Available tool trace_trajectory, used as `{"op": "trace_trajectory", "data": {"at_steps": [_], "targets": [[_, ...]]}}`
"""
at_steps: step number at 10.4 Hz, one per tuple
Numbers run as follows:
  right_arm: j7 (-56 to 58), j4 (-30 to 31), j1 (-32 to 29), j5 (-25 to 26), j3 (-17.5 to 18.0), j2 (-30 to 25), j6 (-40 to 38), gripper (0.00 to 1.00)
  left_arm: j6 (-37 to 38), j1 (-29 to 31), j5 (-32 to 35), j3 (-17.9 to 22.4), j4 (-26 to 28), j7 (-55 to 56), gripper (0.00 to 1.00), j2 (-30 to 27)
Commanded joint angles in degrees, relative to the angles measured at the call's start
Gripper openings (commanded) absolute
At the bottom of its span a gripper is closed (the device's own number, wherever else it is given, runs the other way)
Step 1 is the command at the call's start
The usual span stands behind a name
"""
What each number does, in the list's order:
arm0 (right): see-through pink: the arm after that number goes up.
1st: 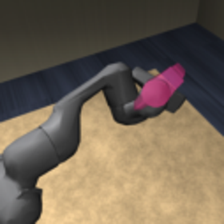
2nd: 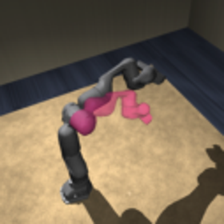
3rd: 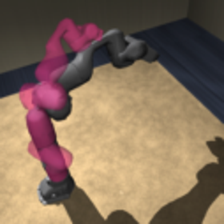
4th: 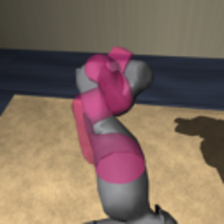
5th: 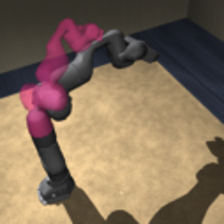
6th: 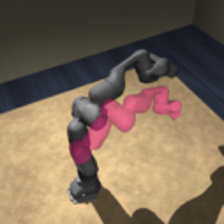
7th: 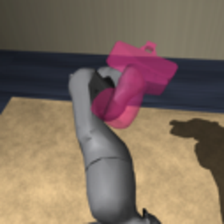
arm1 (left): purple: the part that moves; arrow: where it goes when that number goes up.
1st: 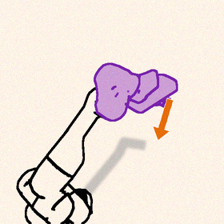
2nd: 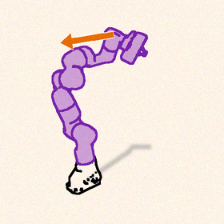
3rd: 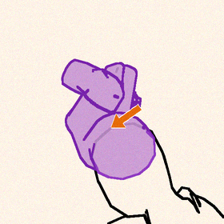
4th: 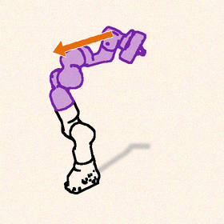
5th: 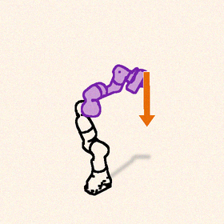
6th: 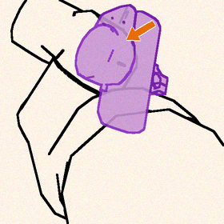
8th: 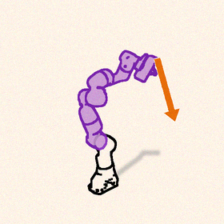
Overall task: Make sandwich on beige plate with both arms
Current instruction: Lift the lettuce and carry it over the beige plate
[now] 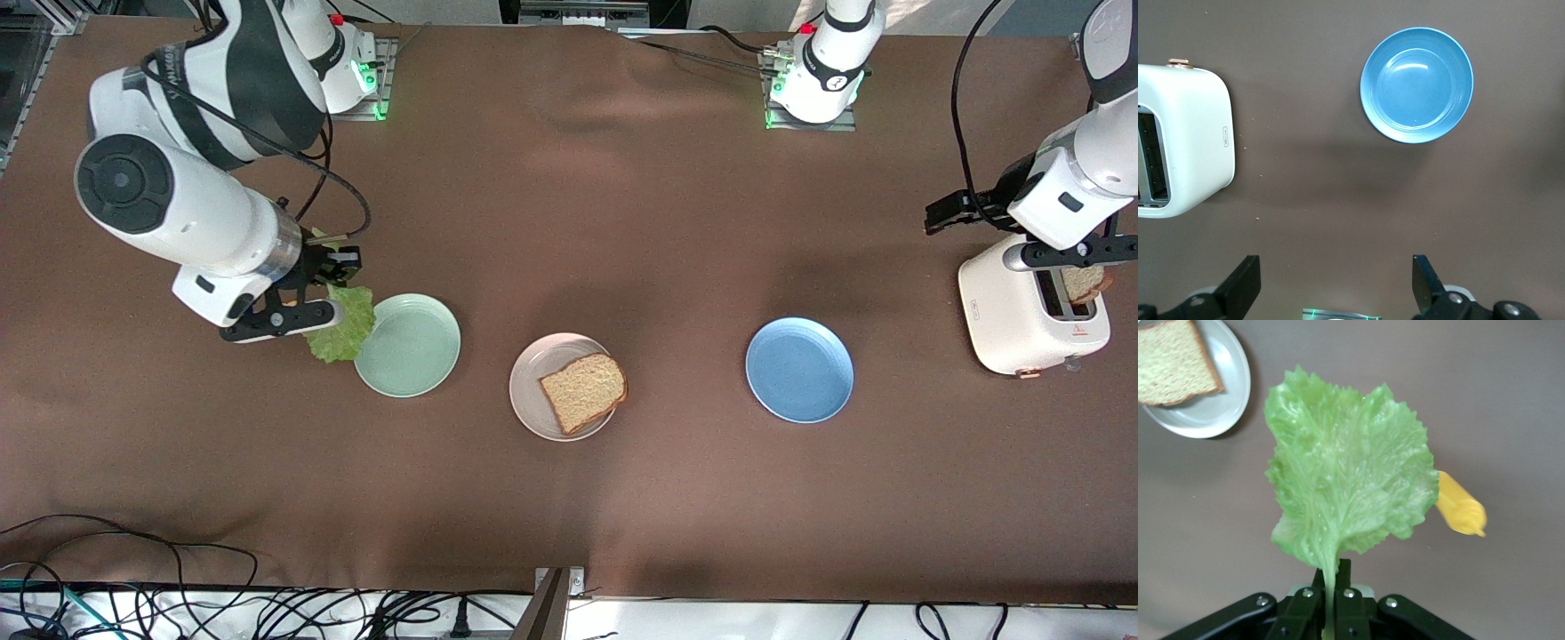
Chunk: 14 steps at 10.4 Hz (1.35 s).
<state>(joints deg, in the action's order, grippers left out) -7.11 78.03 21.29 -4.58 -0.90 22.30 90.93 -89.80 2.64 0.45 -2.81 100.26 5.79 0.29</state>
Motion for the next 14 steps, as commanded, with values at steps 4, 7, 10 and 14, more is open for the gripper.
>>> {"op": "trace_trajectory", "data": {"at_steps": [4, 7, 10, 14], "targets": [[-5.0, -2.5, 3.3, -2.3, 0.9, 6.7, 2.2, 0.00, 0.6, 1.5, -1.3, -0.1, 0.9, -3.1, 1.00, -1.0], [-5.0, -3.0, 5.3, -0.9, 0.8, 9.3, 6.5, 0.00, 0.8, 2.2, -1.2, -0.1, 0.9, -4.3, 1.00, -1.0], [-5.4, -3.0, 9.3, -1.1, 0.8, 11.1, 17.8, 0.00, 0.9, 2.5, -1.2, -0.1, 0.9, -4.3, 1.00, -1.0], [-5.3, -2.9, 12.6, -1.7, 1.8, 18.0, 39.1, 0.00, 0.9, 2.6, -1.2, -0.1, 0.9, -4.3, 1.00, -1.0]]}}
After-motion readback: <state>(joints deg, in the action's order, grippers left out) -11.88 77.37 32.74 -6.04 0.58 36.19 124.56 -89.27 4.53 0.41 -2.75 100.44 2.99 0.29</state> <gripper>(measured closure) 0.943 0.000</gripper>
